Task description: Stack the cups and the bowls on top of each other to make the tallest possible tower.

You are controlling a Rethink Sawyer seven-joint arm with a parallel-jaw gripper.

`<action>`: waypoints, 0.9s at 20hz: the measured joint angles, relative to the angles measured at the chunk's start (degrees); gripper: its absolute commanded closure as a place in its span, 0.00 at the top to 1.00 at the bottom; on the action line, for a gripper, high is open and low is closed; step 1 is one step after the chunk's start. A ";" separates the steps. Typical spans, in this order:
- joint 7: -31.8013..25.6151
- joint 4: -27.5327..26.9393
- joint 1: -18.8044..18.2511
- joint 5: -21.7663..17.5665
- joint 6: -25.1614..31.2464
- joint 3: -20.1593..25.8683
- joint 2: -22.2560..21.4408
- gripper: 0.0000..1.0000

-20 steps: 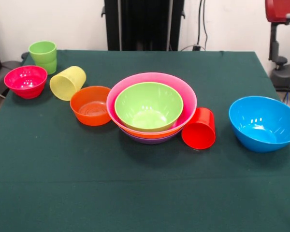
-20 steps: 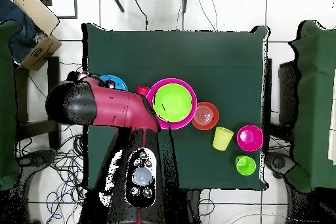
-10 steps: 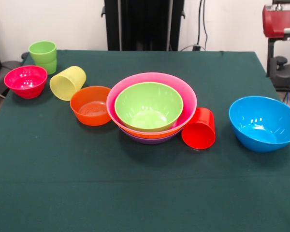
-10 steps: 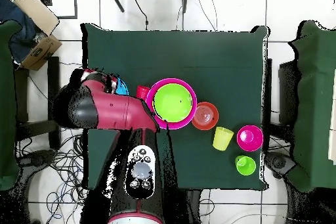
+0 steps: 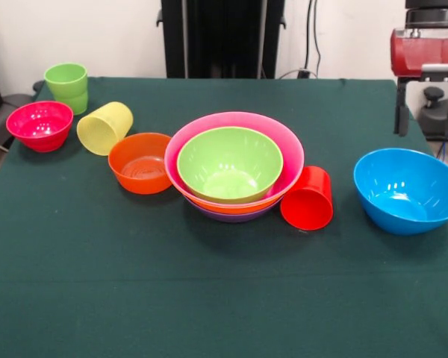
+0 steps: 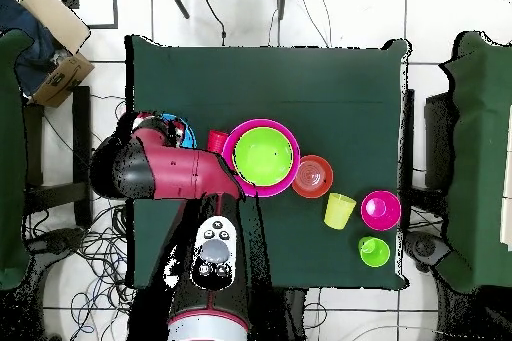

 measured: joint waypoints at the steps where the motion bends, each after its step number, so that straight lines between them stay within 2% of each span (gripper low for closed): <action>1: 0.00 0.00 0.05 -0.40 0.00 -0.14 0.15 1.00; 18: 0.00 0.02 0.08 -1.18 -1.81 -0.68 1.32 1.00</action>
